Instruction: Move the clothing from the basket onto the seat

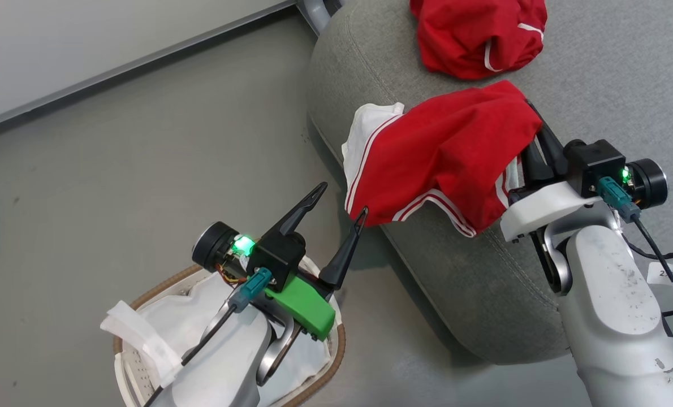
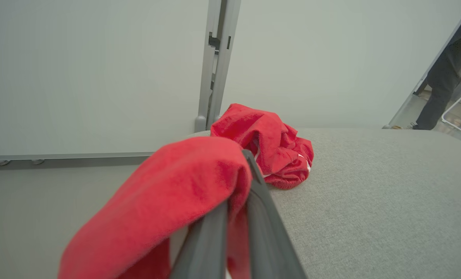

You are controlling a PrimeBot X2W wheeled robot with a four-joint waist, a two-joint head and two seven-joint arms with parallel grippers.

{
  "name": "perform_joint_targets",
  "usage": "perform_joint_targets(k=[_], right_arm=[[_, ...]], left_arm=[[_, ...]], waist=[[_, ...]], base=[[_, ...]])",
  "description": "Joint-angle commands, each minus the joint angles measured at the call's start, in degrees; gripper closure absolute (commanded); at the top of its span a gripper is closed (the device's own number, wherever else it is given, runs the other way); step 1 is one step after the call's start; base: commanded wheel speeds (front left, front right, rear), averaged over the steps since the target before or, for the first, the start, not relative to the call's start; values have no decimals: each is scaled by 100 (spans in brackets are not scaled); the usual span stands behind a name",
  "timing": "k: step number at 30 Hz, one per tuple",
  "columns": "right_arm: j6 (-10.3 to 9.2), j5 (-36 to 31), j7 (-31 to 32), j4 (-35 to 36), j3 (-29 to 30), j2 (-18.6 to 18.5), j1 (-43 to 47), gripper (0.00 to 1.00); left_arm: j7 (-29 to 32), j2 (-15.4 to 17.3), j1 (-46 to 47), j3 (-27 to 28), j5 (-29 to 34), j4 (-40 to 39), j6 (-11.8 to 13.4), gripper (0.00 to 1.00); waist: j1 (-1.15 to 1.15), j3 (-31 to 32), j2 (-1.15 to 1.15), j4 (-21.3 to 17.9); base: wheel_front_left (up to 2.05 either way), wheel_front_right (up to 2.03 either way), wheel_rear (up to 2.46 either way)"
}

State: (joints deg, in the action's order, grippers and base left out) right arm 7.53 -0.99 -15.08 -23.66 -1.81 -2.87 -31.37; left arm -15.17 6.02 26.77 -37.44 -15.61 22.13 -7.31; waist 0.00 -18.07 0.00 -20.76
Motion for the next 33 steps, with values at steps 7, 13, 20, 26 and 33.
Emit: perform_joint_targets(k=[7,13,20,26,33], right_arm=[[-9,-115,-13,187,375,-152,-495,100],[-9,-255,-13,415,688,-767,-1346,100],[-9,-268,-6,416,1192,-1815,-2654,100],[-8,-451,204,96,1569,-2575,-3237,100],[-8,-575,153,-787,2000,-2828,-3187,100]], left_arm=[[5,54,138,-46,-48,-8,-28,0],[5,19,194,-41,10,-93,-28,0],[5,-3,374,-142,89,-238,-28,0],[5,-61,585,-202,175,-388,-28,0],[5,-117,839,-233,275,-484,-28,0]], waist=[[0,-314,0,185],[0,-517,0,527],[0,-967,0,1052],[0,-1455,0,1497],[0,-2035,0,1812]], base=[[0,0,0],[0,0,0],[0,0,0],[0,0,0],[0,0,0]])
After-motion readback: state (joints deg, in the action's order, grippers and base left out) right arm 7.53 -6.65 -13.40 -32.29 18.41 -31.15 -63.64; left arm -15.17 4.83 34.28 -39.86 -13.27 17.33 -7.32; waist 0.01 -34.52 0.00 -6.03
